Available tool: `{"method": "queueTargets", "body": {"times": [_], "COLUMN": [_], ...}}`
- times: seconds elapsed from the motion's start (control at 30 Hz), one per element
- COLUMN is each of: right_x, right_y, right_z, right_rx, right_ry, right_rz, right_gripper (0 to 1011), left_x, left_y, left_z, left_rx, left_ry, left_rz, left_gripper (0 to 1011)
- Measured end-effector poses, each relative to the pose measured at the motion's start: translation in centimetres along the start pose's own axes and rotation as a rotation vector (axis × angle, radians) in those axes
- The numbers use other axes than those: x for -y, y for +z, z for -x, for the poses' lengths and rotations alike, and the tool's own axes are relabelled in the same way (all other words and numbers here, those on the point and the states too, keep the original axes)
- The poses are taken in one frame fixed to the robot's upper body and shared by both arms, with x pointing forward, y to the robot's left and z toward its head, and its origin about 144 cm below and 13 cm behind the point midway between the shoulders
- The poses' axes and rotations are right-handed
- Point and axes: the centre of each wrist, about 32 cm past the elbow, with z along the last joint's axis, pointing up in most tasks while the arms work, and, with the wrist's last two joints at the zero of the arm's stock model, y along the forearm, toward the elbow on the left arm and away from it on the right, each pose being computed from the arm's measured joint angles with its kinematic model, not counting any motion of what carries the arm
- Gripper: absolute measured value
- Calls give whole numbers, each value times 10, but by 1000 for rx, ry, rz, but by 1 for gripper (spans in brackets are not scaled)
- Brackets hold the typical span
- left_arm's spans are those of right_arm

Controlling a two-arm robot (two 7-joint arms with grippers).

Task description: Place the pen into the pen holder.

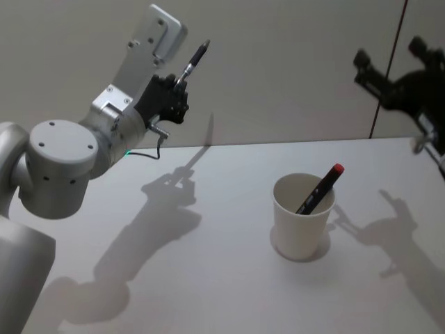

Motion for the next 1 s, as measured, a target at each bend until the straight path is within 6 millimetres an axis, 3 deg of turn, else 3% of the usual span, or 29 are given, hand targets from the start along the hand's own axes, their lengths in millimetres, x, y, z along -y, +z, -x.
{"method": "queueTargets", "body": {"times": [0.37,1.0], "right_x": [-27,-58], "right_y": [40,57], "right_z": [-2,3], "right_rx": [-150,-485], "right_ry": [1,-1], "right_rz": [-23,78], "right_gripper": [1001,1001], "left_x": [15,23], "left_y": [2,-16], "left_z": [-7,0], "left_rx": [-16,-89], "left_ry": [-32,22], "left_rz": [102,296], "left_gripper": [155,155]}}
